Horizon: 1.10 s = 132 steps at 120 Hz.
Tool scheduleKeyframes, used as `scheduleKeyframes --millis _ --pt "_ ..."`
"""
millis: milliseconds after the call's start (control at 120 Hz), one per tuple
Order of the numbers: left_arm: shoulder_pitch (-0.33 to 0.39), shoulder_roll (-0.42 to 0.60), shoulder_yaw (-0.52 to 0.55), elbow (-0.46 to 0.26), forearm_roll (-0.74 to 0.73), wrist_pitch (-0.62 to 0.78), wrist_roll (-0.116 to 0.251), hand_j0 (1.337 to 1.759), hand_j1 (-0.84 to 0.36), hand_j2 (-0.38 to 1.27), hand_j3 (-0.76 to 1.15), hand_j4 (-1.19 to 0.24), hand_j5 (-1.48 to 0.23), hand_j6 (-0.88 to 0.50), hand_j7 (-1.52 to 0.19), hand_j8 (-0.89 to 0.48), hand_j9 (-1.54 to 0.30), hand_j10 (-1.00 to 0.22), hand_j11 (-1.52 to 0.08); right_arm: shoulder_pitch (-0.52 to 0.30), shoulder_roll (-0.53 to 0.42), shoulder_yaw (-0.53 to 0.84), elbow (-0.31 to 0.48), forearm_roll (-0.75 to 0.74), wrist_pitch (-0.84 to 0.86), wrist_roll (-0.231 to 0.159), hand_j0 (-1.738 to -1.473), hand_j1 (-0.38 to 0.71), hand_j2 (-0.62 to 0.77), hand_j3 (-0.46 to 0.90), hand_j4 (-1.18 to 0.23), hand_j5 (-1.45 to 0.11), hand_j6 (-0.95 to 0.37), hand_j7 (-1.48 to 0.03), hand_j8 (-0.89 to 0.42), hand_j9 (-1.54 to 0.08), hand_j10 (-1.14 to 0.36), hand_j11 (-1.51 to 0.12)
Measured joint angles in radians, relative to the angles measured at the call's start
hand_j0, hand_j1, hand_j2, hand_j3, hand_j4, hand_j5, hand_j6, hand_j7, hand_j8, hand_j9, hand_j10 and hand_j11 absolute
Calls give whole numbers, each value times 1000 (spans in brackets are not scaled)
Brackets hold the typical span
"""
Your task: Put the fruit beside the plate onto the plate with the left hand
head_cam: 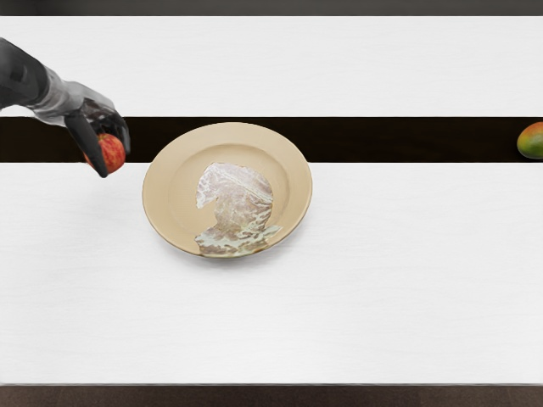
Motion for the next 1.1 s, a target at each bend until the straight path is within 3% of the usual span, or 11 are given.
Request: scheduleKeyframes --millis 200,533,692,1100 --pt "-11 -28 -61 -41 -30 -6 0 1645 -413 310 0 -475 -1144 -209 -1133 -168 -1154 -492 -1189 0 0 0 0 0 0 0 -1658 -307 -7 0 -35 -45 -35 -45 -35 -45 -35 -45" --pt "46 -199 -166 -28 -30 10 2 1645 -408 306 0 -466 -1150 -202 -1140 -167 -1156 -496 -1194 0 0 0 0 0 0 0 -1658 -307 -7 0 -35 -45 -35 -45 -35 -45 -35 -45" --pt "83 -283 -197 -14 33 94 6 1645 -417 330 0 -472 -1144 -202 -1134 -165 -1153 -501 -1196 0 0 0 0 0 0 0 -1658 -307 -7 0 -35 -45 -35 -45 -35 -45 -35 -45" --pt "141 -353 -231 -9 165 208 20 1640 -493 464 0 -446 -1165 -181 -1161 -136 -1159 -469 -1202 0 0 0 0 0 0 0 -1658 -307 -7 0 -35 -45 -35 -45 -35 -45 -35 -45"
